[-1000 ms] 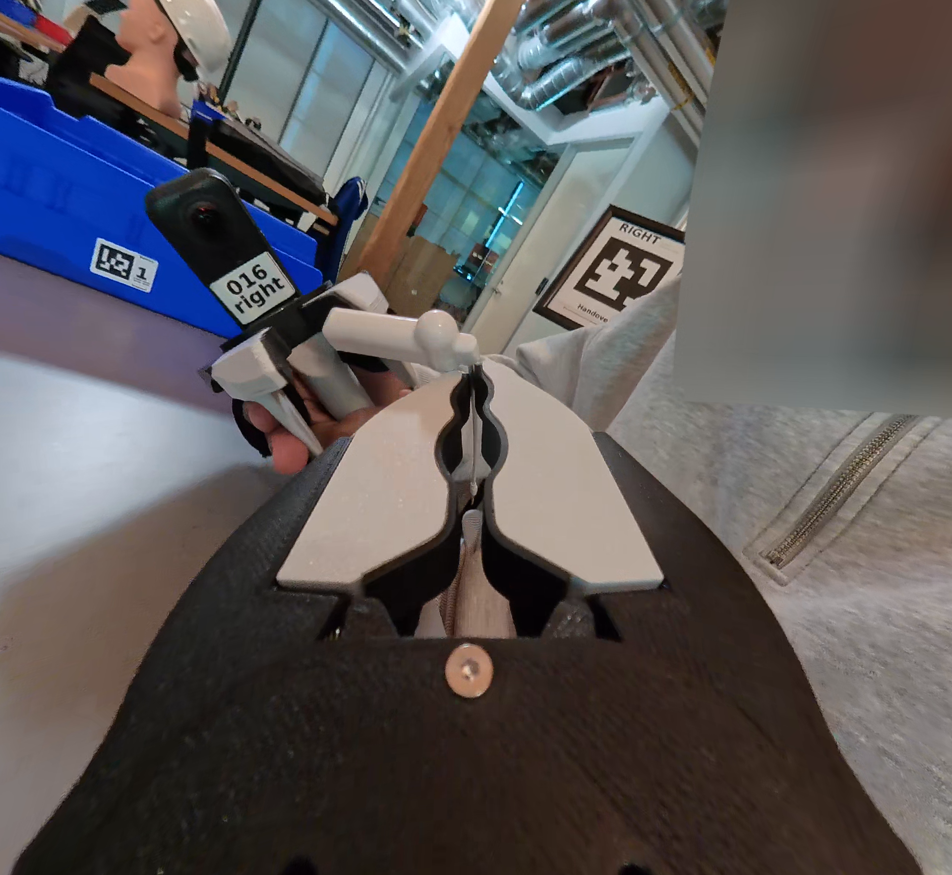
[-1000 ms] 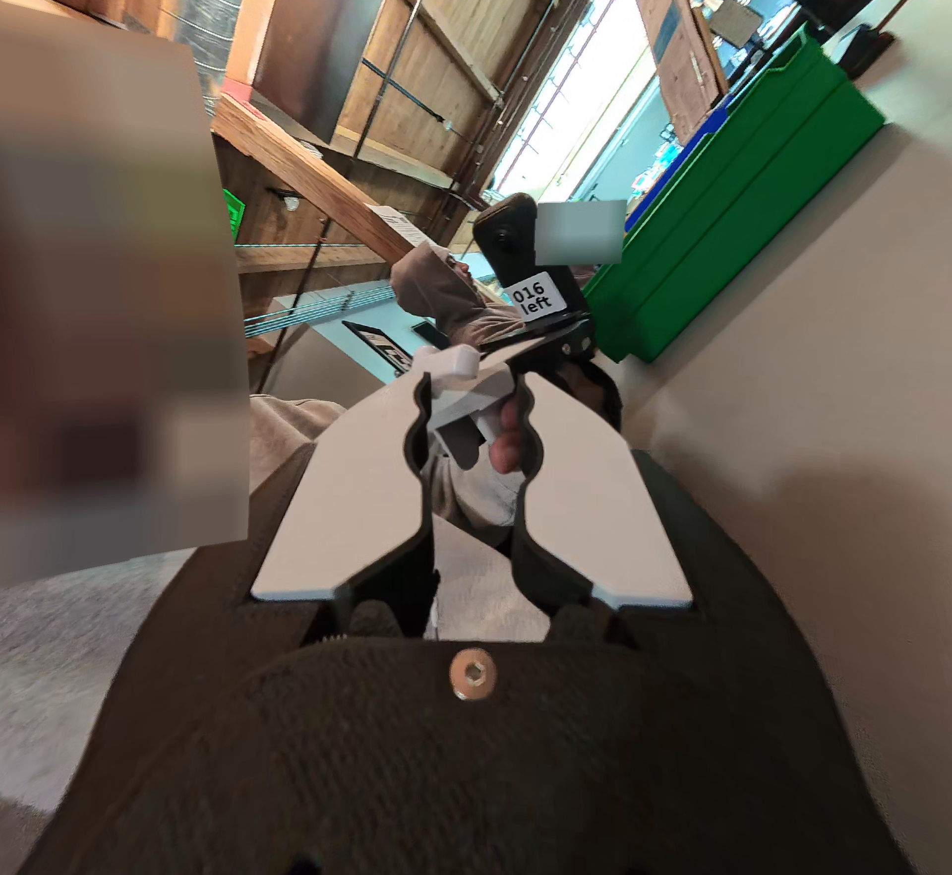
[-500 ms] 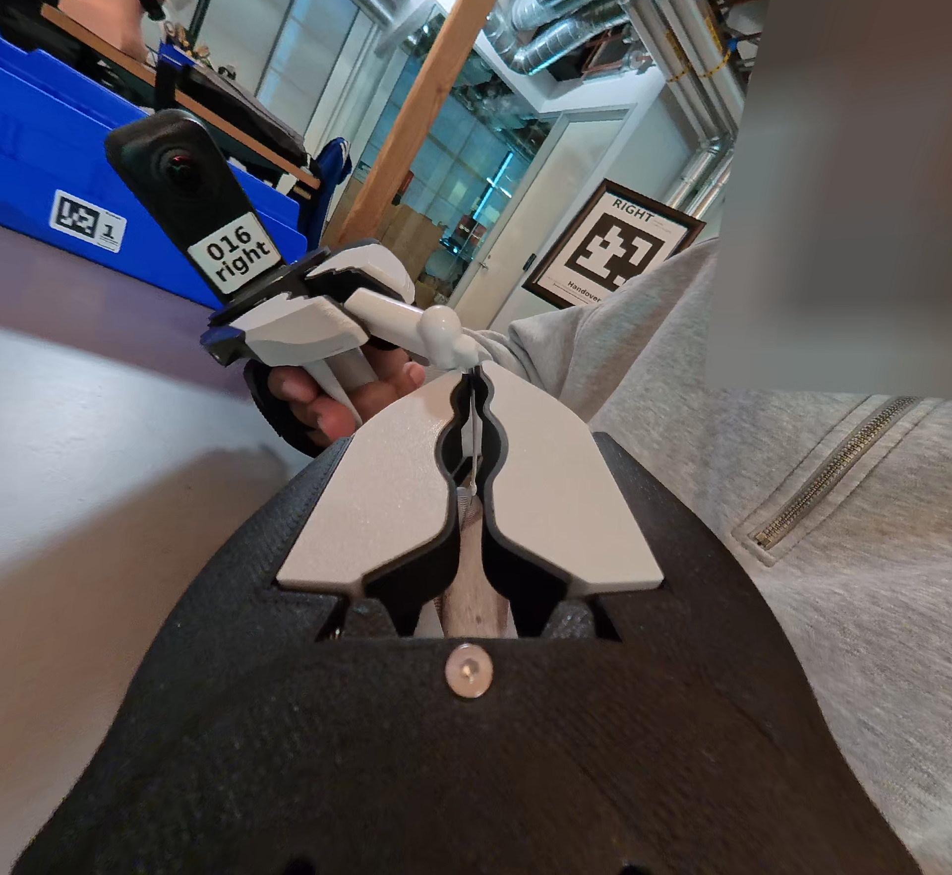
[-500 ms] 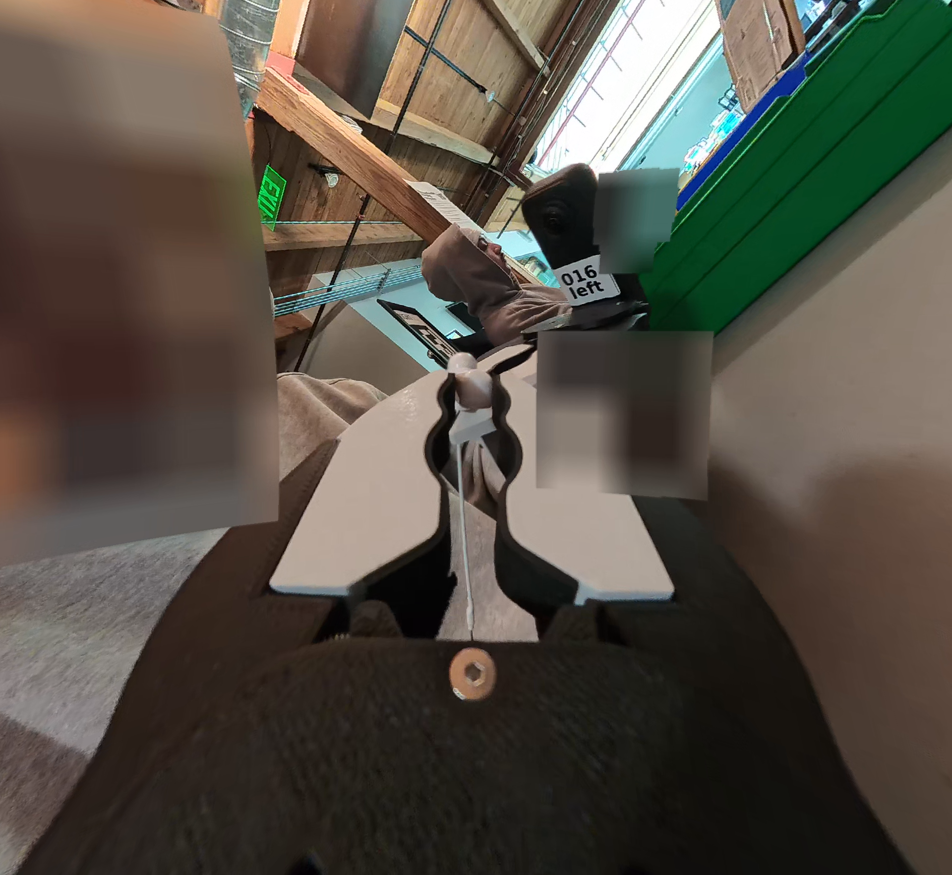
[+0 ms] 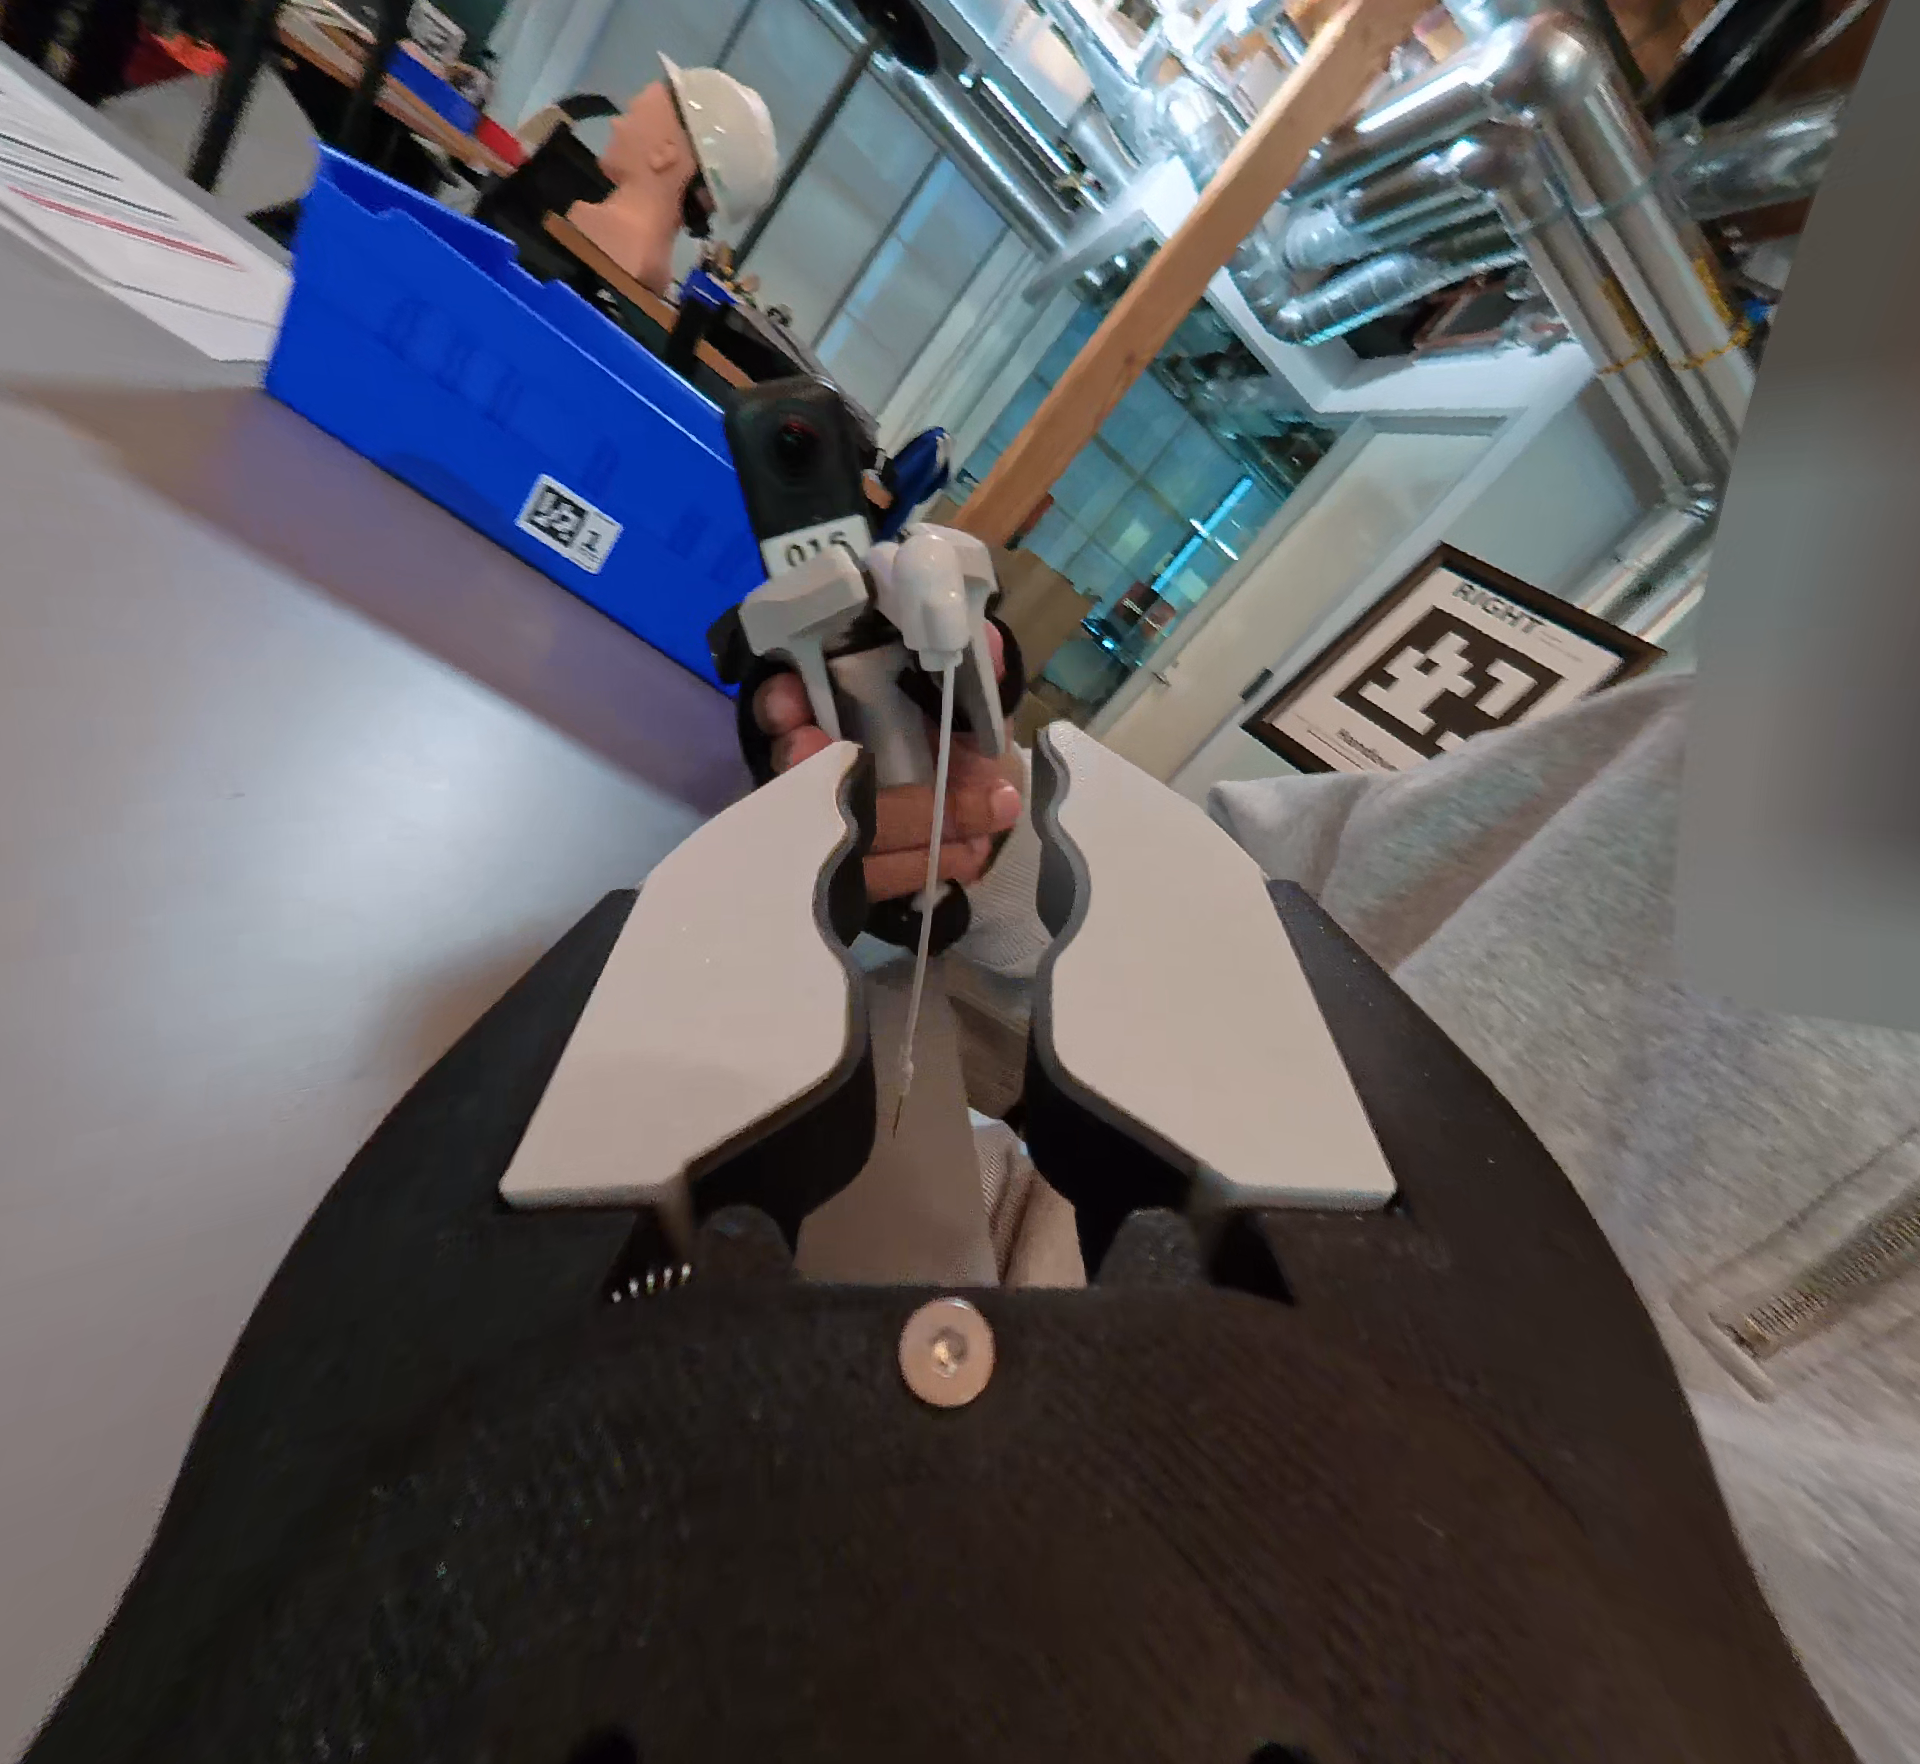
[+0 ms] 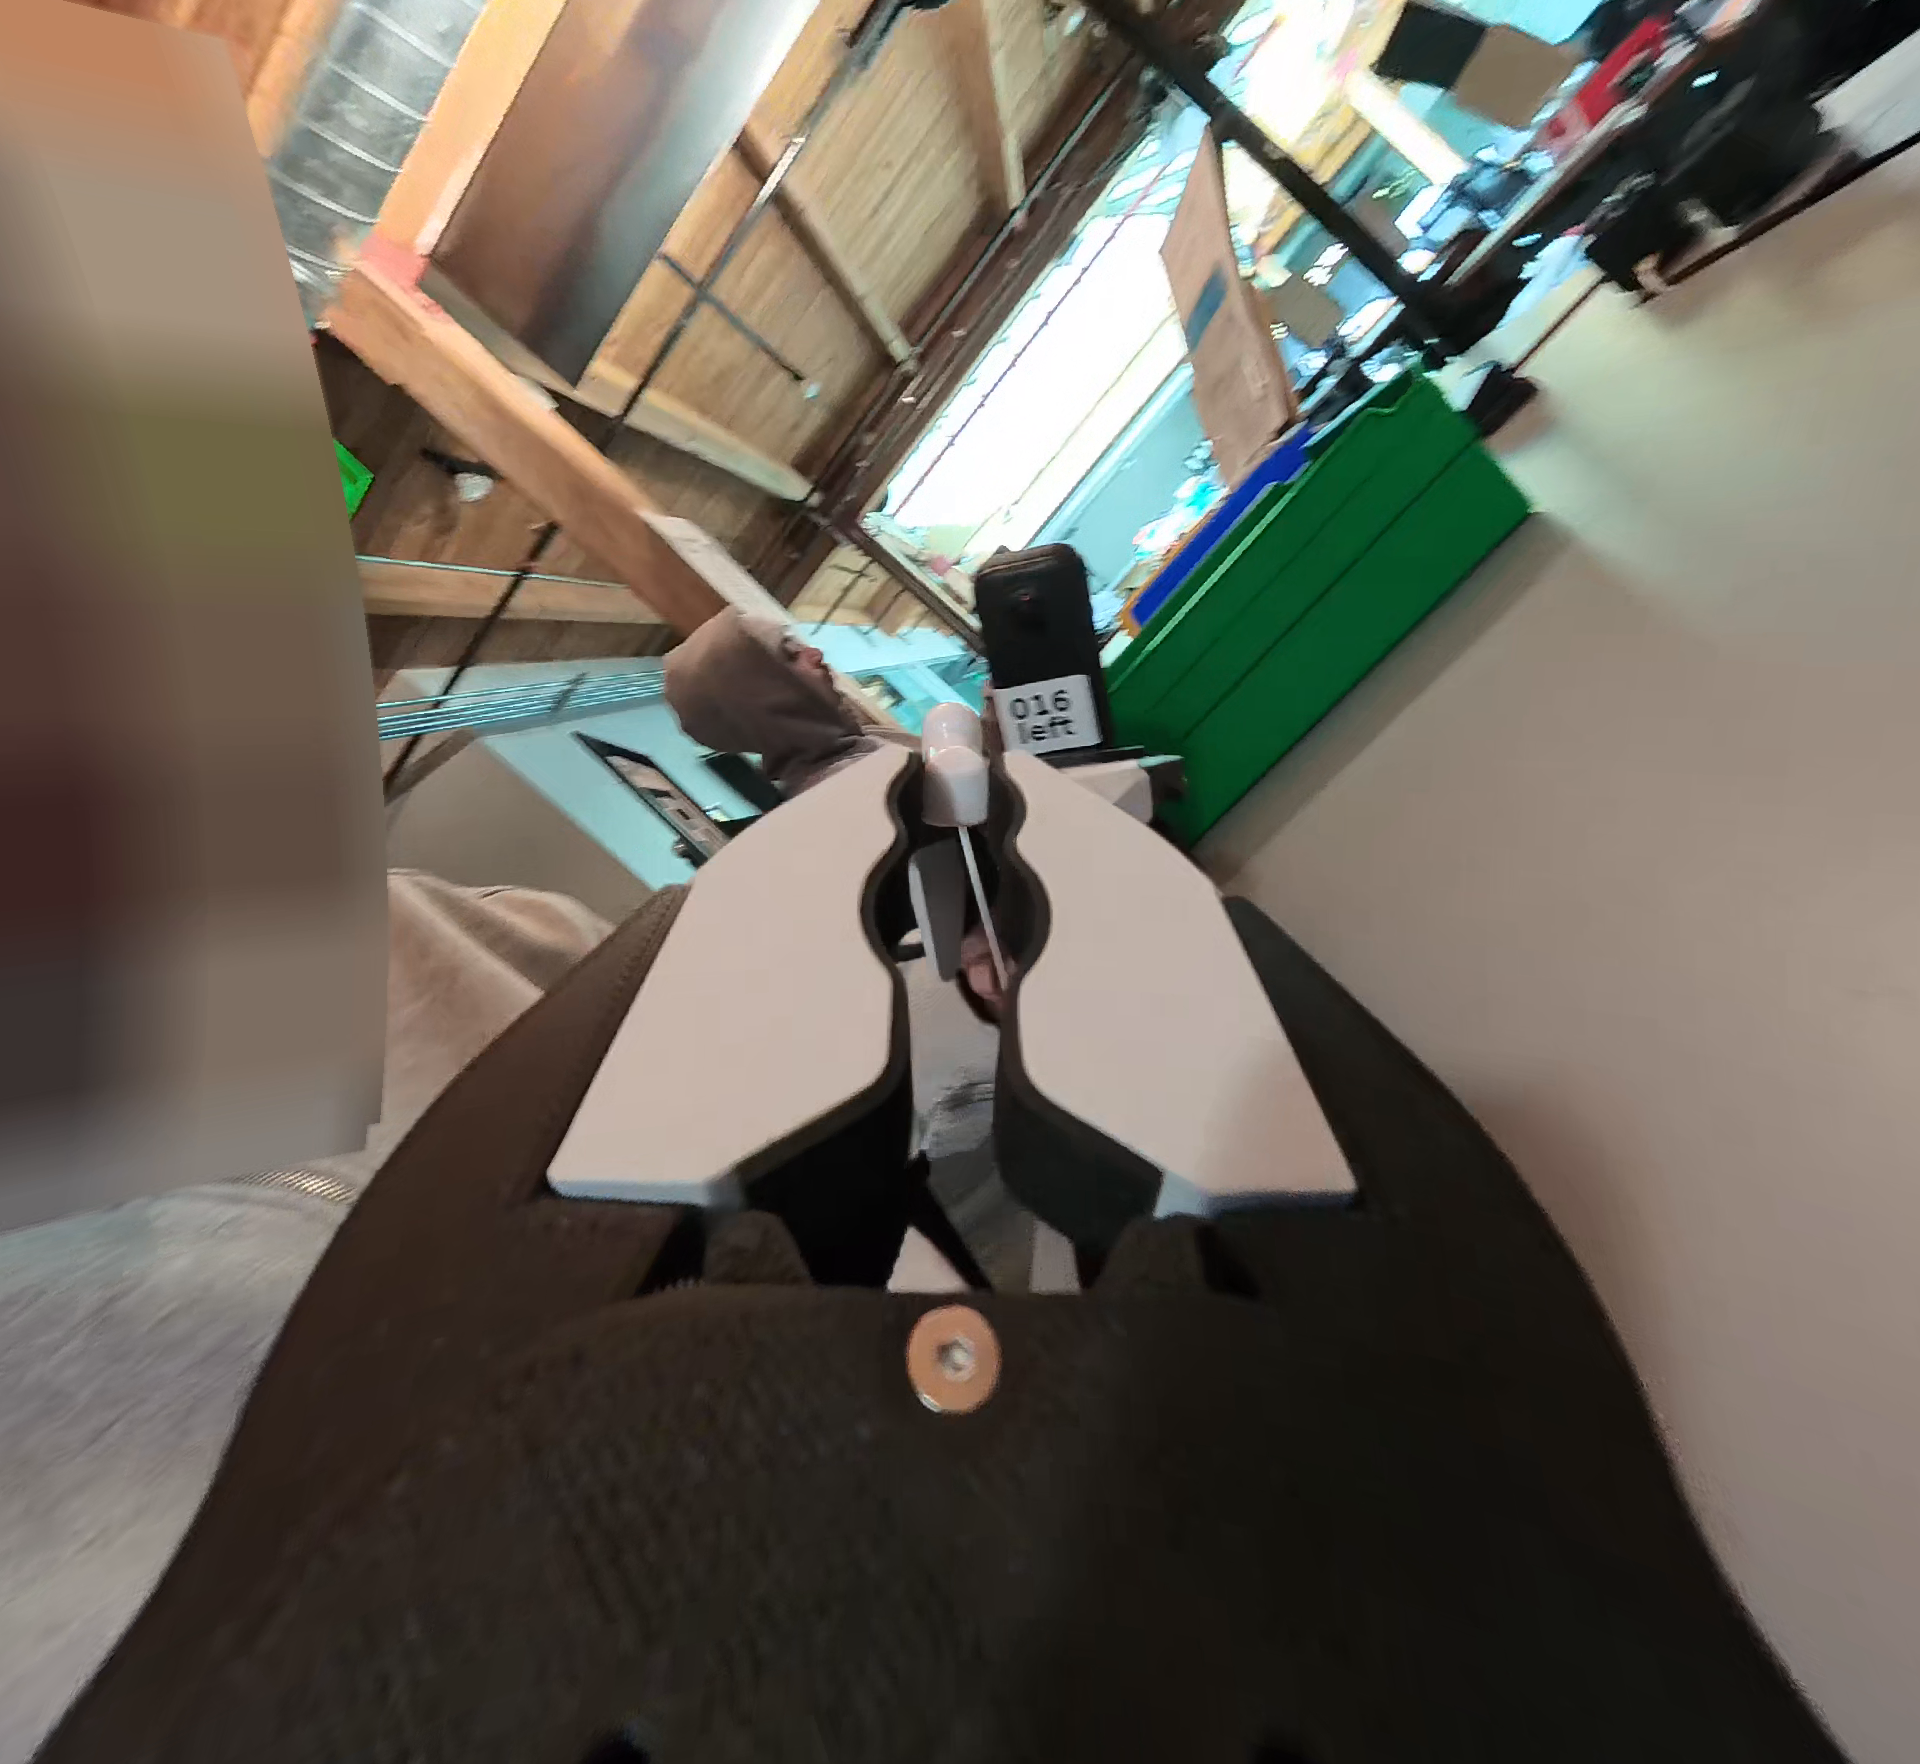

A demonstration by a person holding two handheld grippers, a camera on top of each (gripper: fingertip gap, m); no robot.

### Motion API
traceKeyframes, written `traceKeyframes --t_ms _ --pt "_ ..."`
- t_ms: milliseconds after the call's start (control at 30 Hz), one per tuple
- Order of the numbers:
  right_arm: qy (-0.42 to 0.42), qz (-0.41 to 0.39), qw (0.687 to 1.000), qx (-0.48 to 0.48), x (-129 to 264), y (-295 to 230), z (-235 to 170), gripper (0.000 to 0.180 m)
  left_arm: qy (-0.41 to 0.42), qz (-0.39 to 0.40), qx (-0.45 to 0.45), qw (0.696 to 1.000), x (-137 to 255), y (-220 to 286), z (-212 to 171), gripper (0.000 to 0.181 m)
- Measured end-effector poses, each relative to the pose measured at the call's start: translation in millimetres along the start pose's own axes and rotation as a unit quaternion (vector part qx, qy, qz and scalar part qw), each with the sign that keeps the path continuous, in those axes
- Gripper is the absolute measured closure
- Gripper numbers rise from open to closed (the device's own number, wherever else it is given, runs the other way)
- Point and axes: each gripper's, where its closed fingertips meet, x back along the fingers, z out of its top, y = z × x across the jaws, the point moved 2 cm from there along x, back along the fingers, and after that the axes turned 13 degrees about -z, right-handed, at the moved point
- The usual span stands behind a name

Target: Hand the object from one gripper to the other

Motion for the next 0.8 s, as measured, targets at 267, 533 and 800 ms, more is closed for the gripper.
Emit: traceKeyframes --t_ms 267,533,800 --pt "-0.016 -0.057 0.998 0.012 -10 9 -10 0.168 0.019 0.056 0.001 0.998 8 -13 5 0.148" --pt "-0.025 -0.075 0.997 0.021 -15 11 -18 0.168 0.015 0.048 0.023 0.998 5 -14 1 0.164" --pt "-0.027 -0.092 0.993 0.068 -14 13 -18 0.160 0.012 0.048 0.031 0.998 6 -15 0 0.167"
